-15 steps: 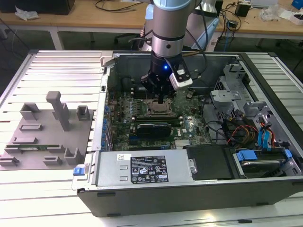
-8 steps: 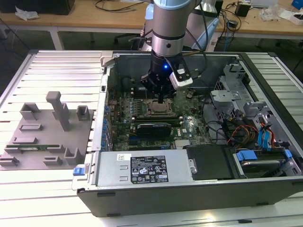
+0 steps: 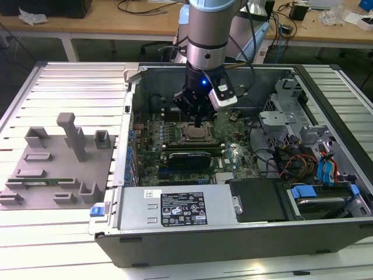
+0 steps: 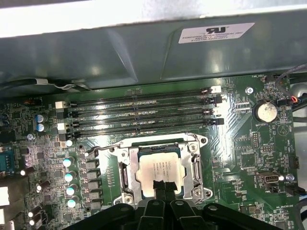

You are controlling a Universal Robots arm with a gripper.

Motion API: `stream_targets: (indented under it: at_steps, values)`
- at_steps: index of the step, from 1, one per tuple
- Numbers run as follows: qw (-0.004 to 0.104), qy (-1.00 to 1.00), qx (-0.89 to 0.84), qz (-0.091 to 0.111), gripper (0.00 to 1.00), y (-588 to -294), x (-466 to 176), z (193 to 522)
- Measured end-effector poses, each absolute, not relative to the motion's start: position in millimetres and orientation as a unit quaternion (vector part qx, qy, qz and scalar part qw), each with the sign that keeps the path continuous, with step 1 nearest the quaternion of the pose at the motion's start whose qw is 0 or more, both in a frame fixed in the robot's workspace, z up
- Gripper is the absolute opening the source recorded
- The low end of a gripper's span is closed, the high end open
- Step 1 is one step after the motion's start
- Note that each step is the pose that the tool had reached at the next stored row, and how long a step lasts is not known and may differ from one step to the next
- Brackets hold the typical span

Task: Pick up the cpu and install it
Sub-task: 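Install the first cpu locking lever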

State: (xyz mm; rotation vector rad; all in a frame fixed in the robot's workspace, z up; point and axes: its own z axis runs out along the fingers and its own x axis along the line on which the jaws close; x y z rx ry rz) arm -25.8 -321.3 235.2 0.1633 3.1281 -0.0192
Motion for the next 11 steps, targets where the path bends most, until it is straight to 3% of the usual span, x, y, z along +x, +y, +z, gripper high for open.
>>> stream_targets:
  at_steps: [11]
  values:
    - [0.005,0.999,0.052,-0.006,0.11,-321,-49,238]
